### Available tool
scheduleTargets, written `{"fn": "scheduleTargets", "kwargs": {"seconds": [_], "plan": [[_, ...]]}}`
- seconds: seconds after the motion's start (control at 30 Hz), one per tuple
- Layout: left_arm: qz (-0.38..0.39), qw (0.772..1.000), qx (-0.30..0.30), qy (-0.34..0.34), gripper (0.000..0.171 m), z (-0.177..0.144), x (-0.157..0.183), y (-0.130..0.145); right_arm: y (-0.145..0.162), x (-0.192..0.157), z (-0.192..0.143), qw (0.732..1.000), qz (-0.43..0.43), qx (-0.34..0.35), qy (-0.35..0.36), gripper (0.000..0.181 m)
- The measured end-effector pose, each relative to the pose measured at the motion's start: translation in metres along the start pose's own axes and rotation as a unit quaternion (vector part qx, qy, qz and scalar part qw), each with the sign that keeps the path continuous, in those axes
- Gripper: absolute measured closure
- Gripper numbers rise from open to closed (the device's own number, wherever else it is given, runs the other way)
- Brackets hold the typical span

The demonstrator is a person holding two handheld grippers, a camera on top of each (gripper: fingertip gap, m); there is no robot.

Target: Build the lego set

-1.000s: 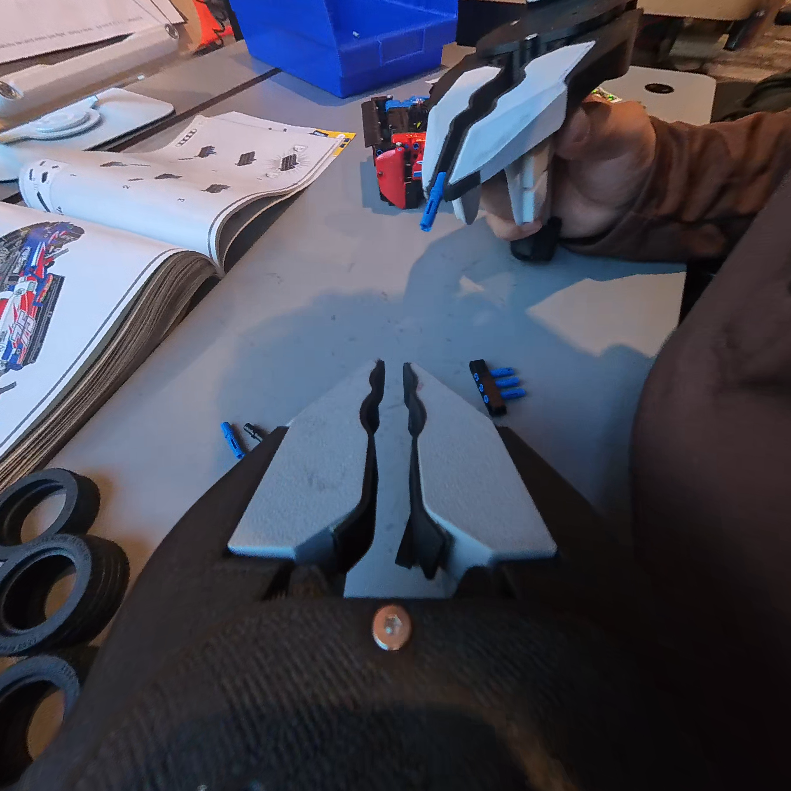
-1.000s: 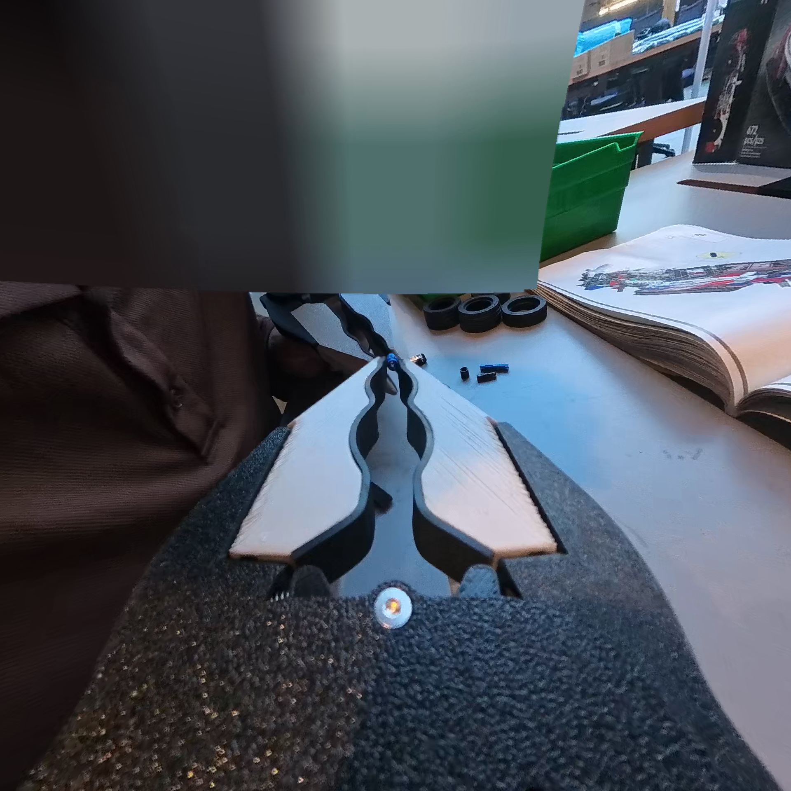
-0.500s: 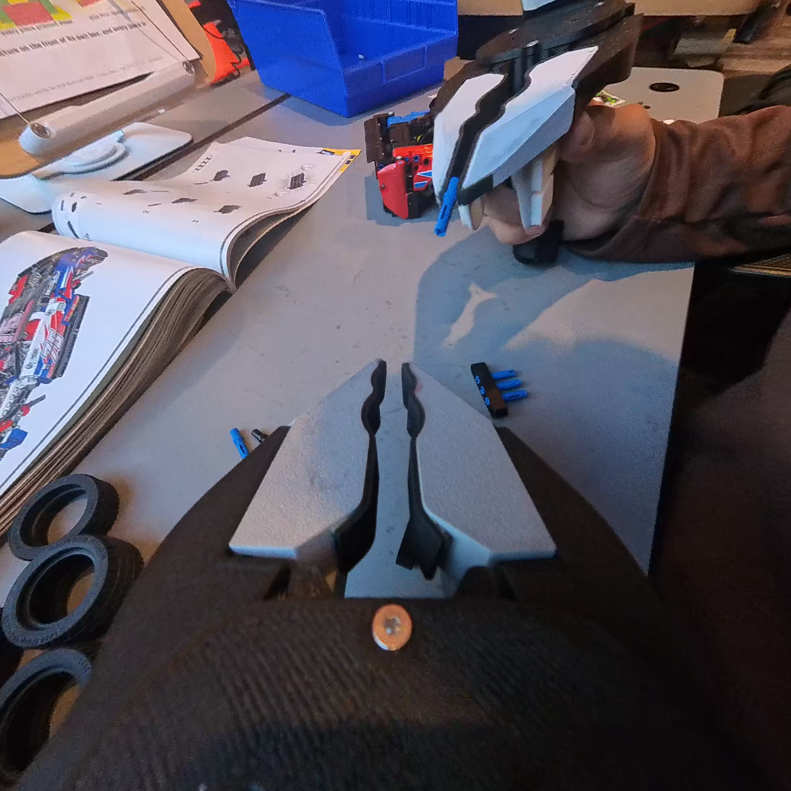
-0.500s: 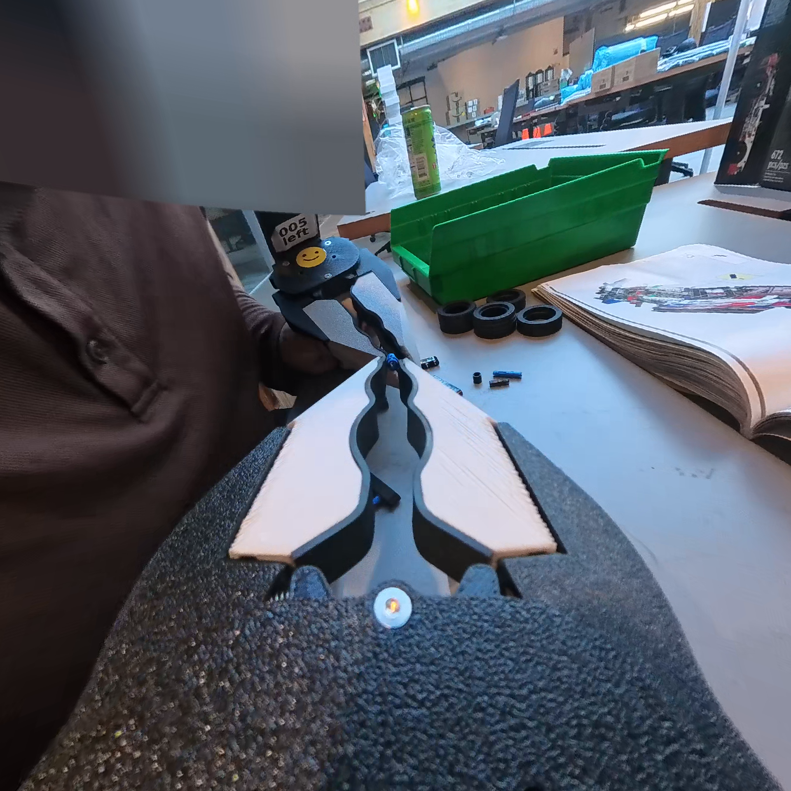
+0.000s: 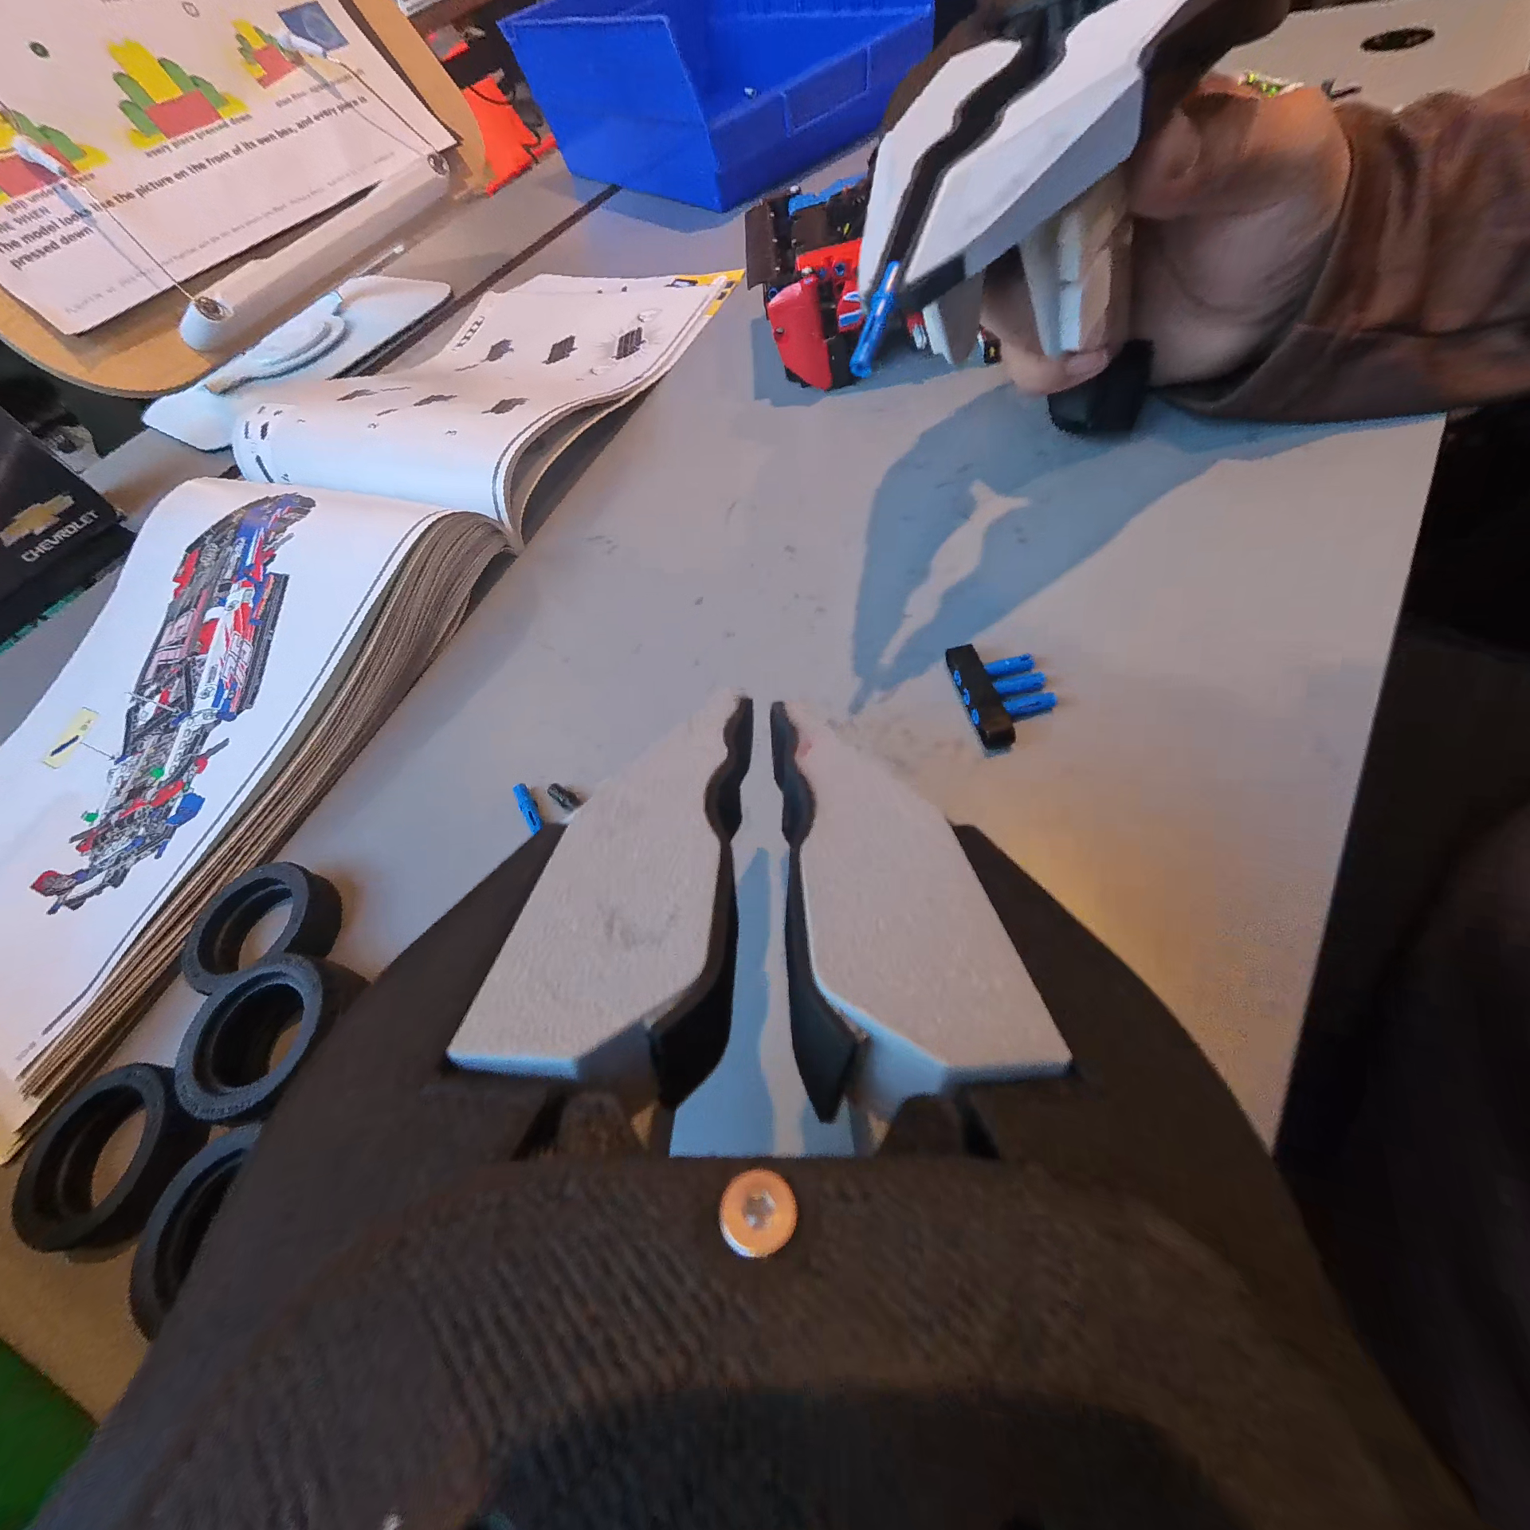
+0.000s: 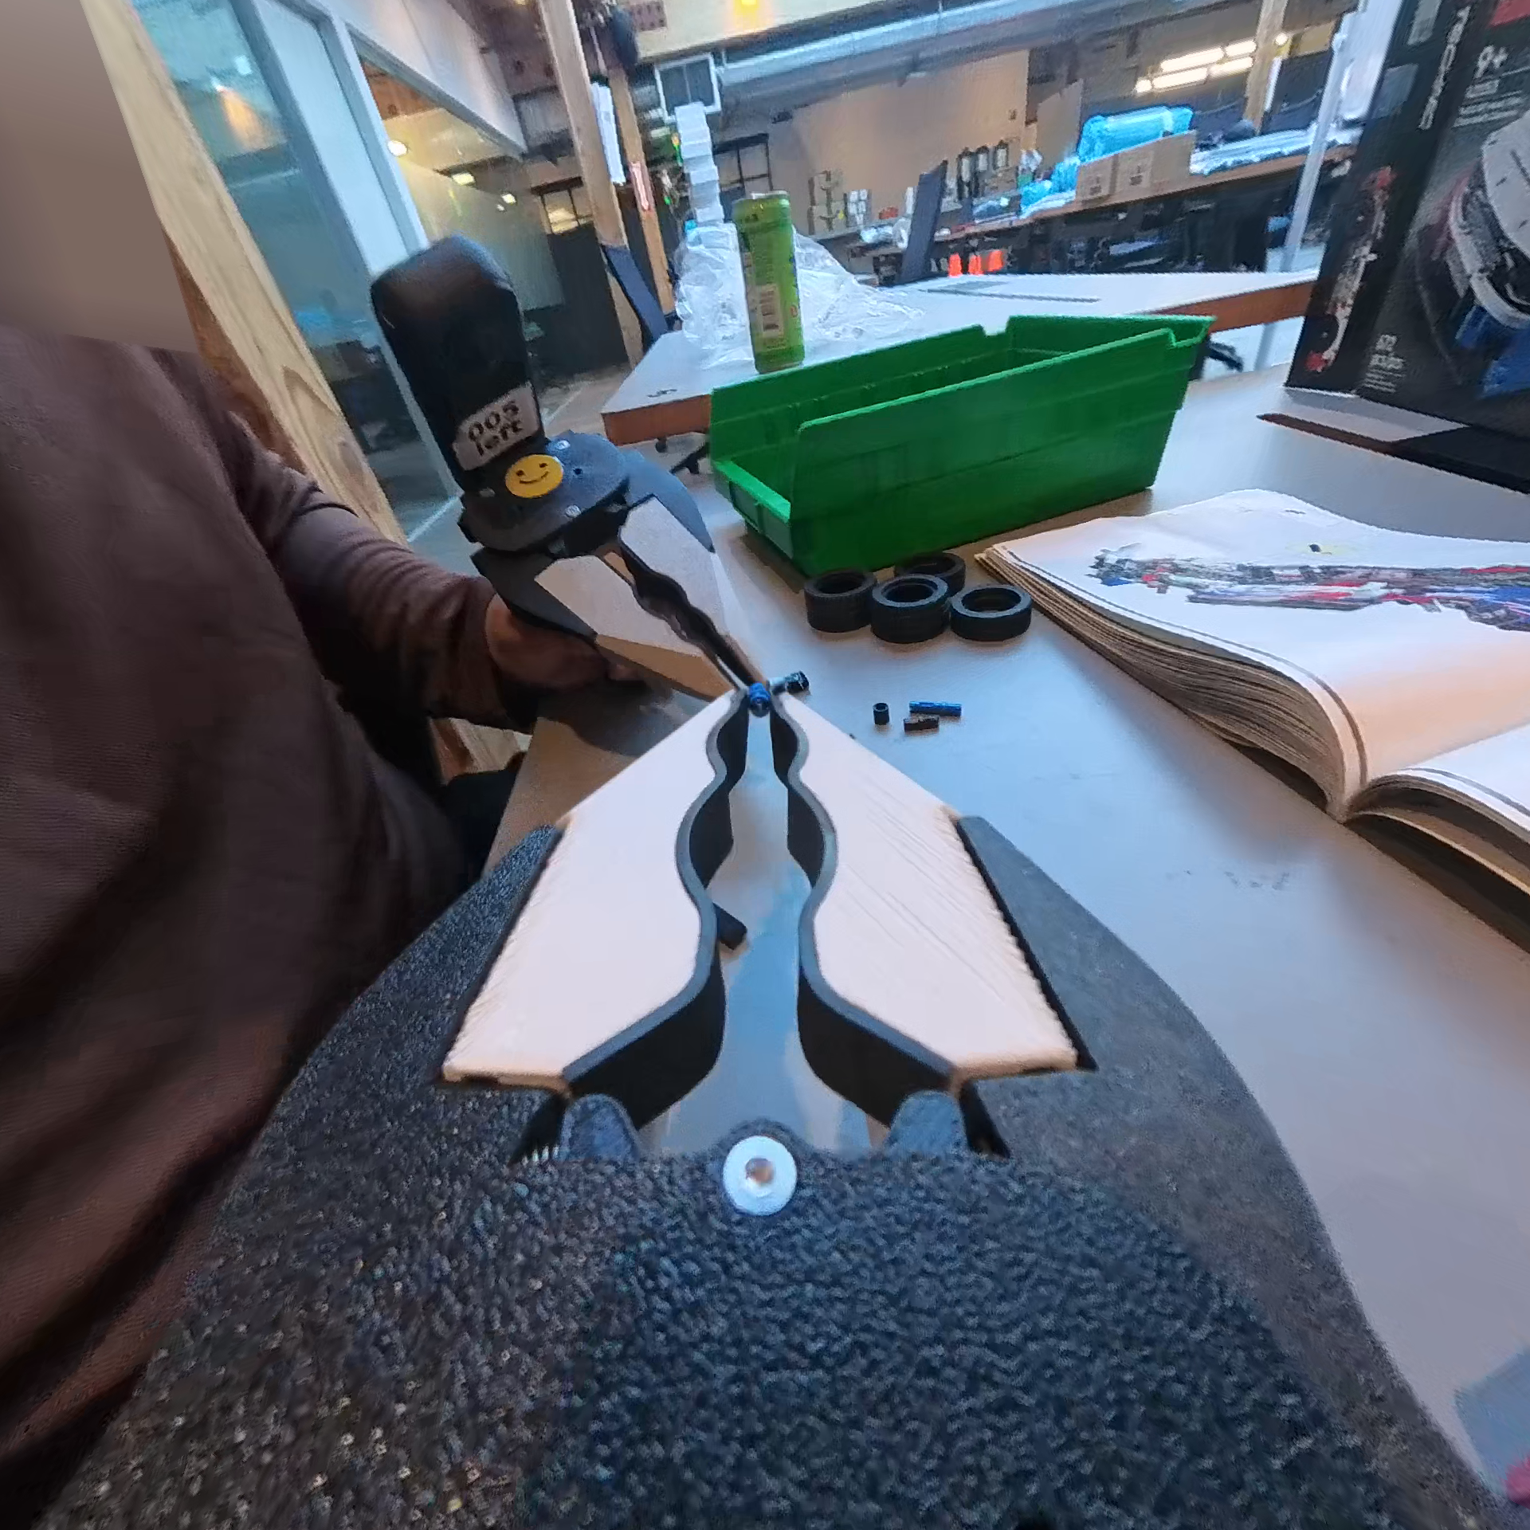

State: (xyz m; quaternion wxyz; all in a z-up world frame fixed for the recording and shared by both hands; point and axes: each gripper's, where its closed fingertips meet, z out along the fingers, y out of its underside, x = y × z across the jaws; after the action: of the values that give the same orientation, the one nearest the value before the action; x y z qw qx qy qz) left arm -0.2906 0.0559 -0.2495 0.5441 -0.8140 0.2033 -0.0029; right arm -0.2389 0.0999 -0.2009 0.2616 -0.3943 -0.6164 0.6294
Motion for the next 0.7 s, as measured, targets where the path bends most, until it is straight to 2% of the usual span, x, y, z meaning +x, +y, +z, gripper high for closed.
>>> {"fn": "scheduleTargets", "kwargs": {"seconds": [0.1,0.23,0.47,0.7], "plan": [[0.016,1.0,-0.002,0.006,0.171,-0.002,0.004,0.002,0.012,0.005,0.008,0.998,0.024,-0.047,0.027,0.176],[0.033,0.999,0.002,-0.003,0.171,-0.002,0.005,0.0,0.037,0.012,0.022,0.985,0.071,-0.149,0.054,0.176],[0.034,0.999,0.009,0.004,0.171,-0.003,0.007,-0.002,0.05,0.018,0.034,0.952,0.186,-0.243,0.025,0.176],[0.034,0.999,0.008,0.014,0.171,-0.003,0.009,-0.001,0.07,0.009,0.046,0.922,0.158,-0.355,-0.01,0.176]]}}
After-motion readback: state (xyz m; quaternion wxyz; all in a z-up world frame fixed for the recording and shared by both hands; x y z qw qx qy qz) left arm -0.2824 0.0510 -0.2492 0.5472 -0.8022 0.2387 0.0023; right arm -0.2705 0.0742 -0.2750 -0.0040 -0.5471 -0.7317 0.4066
